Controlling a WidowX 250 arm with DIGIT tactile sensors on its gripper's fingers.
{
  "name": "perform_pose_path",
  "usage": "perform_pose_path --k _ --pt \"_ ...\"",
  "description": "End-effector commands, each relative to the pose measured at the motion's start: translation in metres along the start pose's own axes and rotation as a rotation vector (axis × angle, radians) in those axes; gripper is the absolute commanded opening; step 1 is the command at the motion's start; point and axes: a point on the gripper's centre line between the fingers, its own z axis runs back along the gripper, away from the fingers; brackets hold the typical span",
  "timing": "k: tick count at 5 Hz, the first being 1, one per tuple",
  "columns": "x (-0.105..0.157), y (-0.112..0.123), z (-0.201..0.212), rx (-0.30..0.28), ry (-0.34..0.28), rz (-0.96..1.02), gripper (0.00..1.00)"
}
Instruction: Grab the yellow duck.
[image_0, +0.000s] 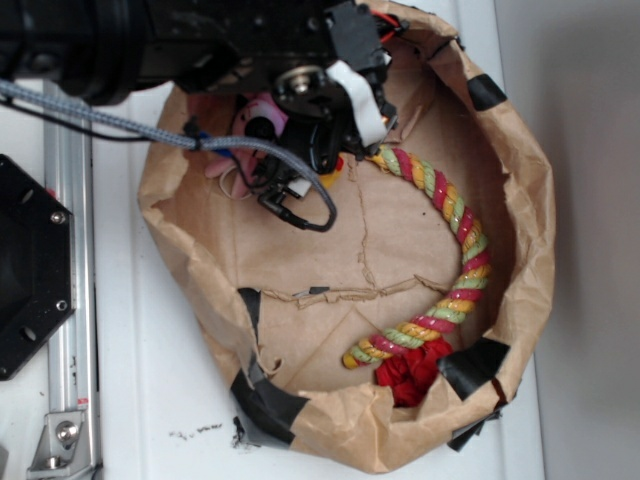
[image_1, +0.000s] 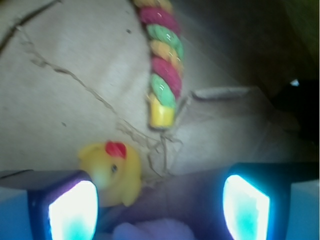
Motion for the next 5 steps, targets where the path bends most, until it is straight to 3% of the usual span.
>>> perform_pose_path --k 1,3,4,5 --pt "0.008 0.008 0.017 -0.019 -0.031 0.026 1.00" --pt "0.007 0.015 0.005 0.030 -0.010 0.028 1.00" --pt "0.011 0.019 -0.008 0.044 -0.030 0.042 1.00" --pt "0.017 0.003 -0.026 -0.065 -0.035 0.015 1.00"
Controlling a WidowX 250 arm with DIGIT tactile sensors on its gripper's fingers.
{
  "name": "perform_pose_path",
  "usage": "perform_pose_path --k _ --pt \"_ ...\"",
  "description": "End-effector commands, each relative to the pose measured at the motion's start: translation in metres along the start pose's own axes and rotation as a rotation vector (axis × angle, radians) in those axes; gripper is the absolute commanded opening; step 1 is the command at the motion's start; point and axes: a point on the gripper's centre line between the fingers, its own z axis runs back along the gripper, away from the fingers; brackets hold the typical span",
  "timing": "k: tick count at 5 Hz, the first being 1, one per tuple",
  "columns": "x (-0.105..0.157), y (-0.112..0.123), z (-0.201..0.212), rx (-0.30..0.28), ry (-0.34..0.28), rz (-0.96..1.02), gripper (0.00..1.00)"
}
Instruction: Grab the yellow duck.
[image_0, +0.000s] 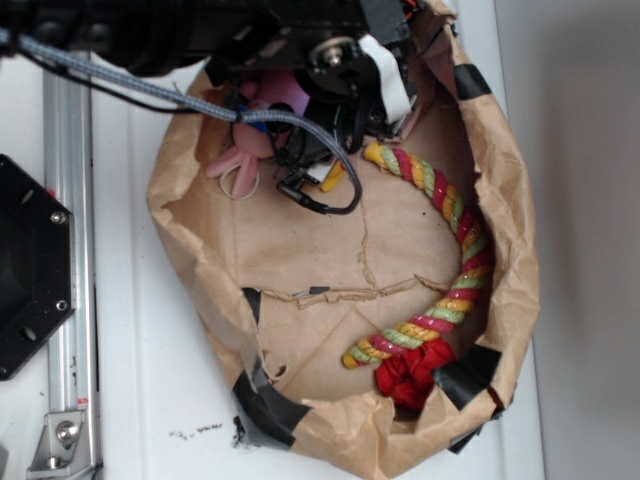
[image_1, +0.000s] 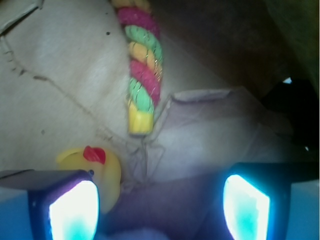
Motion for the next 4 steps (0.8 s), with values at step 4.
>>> perform_pose_path --k 4 --pt "0.016 -0.070 -0.018 -0.137 0.029 -0.143 1.00"
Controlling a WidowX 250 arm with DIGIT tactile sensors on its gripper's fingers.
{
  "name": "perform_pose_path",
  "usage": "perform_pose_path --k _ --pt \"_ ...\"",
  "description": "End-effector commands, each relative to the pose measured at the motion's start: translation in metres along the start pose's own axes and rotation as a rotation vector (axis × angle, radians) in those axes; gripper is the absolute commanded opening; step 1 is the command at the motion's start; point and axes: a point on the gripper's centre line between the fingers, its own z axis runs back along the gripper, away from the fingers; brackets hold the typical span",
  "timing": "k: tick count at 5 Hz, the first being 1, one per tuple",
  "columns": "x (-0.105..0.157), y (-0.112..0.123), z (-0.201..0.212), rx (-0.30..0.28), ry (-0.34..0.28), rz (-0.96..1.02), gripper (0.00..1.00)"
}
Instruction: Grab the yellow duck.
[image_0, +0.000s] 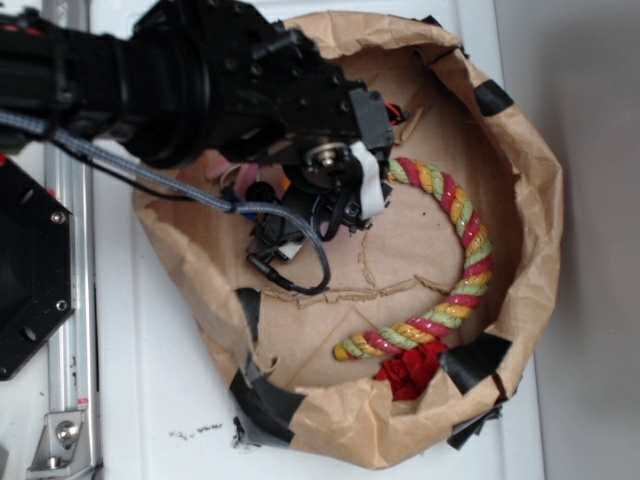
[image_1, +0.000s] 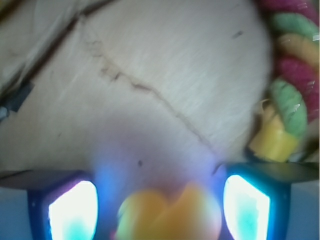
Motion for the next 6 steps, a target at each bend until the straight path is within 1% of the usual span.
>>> perform_pose_path --k 1,2,3,4,5,6 --pt "0.0065 -0.0069 0.0000 0.023 0.000 -0.012 1.00" --pt "0.0090 -0.0089 0.0007 0.009 -0.036 -0.019 1.00" --pt "0.0081 -0.0052 0.0015 0.018 -0.044 -0.009 0.00" --pt "0.0048 -0.0024 0.0008 0.024 -0.037 0.004 0.00" --pt "-0.0008 -0.0023 -0.0022 0.041 -0.017 -0.001 0.00" --pt "-0.0006 -0.0002 0.0015 0.064 -0.020 -0.007 0.00"
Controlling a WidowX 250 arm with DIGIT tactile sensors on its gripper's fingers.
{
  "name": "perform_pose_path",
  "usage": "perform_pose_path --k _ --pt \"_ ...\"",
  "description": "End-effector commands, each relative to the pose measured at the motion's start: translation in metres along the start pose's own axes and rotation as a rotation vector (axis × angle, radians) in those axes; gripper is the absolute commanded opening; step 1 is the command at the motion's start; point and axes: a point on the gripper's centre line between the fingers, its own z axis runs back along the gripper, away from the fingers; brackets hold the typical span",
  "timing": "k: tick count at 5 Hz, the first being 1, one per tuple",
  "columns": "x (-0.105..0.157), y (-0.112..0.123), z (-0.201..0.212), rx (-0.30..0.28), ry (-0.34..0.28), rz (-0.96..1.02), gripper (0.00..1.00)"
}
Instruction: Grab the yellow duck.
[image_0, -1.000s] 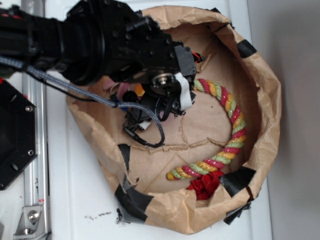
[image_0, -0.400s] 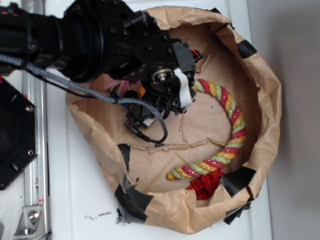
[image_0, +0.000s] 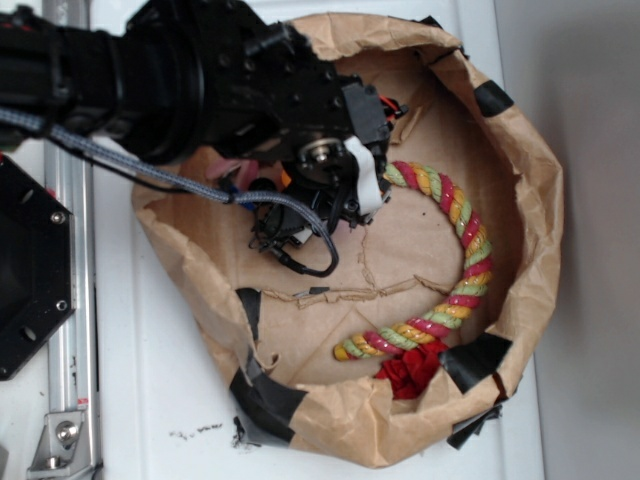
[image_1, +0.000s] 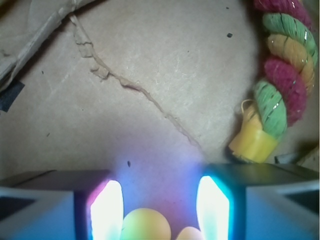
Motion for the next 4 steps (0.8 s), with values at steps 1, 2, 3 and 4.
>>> perform_pose_path --k 1,2,3,4 --pt "0.003 -0.004 0.012 0.062 -0.010 -0.003 0.00" --pt "0.005 -0.005 0.025 0.094 -0.039 -0.006 0.00" --pt "0.006 -0.011 0.066 0.144 -0.110 0.006 0.00" --pt "0.014 -0.014 0.116 0.178 -0.169 0.058 0.00"
